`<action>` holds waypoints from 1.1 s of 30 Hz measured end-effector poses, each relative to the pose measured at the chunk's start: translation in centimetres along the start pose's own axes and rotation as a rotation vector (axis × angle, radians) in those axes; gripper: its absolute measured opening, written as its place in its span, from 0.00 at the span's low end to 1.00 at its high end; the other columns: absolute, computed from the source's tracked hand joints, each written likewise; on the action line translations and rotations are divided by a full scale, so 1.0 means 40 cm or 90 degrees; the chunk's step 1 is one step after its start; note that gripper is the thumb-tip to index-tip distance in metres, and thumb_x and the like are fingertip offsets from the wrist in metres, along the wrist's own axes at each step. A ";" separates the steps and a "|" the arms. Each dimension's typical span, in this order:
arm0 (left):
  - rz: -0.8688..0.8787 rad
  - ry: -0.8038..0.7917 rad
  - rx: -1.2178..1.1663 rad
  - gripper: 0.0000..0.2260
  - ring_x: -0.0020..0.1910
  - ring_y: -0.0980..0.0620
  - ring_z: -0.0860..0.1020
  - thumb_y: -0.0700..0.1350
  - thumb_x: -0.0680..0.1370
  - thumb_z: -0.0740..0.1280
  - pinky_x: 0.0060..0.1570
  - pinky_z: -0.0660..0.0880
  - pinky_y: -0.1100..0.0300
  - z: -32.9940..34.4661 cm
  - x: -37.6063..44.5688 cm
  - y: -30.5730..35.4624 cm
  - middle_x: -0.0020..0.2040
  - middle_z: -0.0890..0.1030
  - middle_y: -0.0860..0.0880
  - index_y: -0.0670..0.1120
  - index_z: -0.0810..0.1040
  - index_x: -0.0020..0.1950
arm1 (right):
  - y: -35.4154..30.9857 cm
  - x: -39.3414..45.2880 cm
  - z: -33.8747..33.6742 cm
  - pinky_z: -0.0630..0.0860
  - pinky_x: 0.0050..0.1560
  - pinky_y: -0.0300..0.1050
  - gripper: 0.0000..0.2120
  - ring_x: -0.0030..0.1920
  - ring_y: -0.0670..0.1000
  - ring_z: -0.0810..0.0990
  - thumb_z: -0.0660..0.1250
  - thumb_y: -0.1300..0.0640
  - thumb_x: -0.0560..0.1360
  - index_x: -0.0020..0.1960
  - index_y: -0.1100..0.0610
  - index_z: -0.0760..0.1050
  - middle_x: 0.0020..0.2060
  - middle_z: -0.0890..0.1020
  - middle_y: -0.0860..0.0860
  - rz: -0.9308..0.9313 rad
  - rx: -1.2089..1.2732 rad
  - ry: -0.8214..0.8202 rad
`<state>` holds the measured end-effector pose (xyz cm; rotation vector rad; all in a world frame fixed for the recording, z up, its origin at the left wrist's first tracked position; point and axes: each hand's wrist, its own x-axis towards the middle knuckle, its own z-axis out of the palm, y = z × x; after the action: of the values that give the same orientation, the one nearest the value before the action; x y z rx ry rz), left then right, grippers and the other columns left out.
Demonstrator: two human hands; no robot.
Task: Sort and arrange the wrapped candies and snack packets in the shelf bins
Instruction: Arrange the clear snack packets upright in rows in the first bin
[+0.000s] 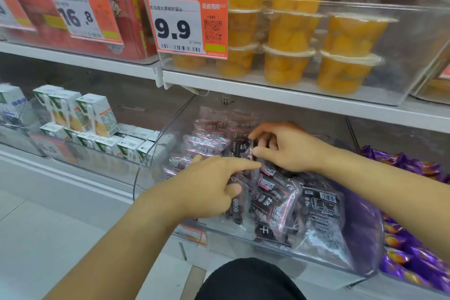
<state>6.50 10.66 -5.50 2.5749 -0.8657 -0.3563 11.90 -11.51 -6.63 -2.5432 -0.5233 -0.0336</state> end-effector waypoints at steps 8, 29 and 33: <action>-0.049 -0.011 -0.045 0.16 0.59 0.52 0.77 0.52 0.81 0.64 0.62 0.73 0.49 0.013 0.002 -0.041 0.60 0.81 0.50 0.62 0.68 0.68 | -0.043 0.003 0.007 0.70 0.34 0.39 0.25 0.31 0.44 0.74 0.67 0.31 0.71 0.46 0.53 0.79 0.36 0.81 0.48 0.088 -0.051 -0.128; -0.082 0.066 -0.034 0.18 0.56 0.59 0.79 0.49 0.74 0.75 0.58 0.74 0.63 -0.017 -0.019 -0.053 0.58 0.82 0.58 0.59 0.79 0.63 | -0.047 0.050 0.036 0.76 0.36 0.43 0.07 0.33 0.50 0.79 0.68 0.48 0.77 0.47 0.52 0.79 0.34 0.81 0.48 0.008 -0.308 0.075; -0.088 0.066 -0.026 0.17 0.54 0.56 0.80 0.47 0.75 0.74 0.58 0.77 0.57 -0.012 -0.013 -0.047 0.55 0.84 0.56 0.58 0.79 0.63 | -0.048 0.050 0.028 0.79 0.40 0.41 0.08 0.34 0.48 0.80 0.71 0.46 0.75 0.47 0.50 0.81 0.34 0.83 0.46 0.005 -0.310 0.113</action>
<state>7.25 12.49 -5.85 2.5959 -0.6400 -0.2731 12.93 -8.73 -6.37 -2.9727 -0.4792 -0.4286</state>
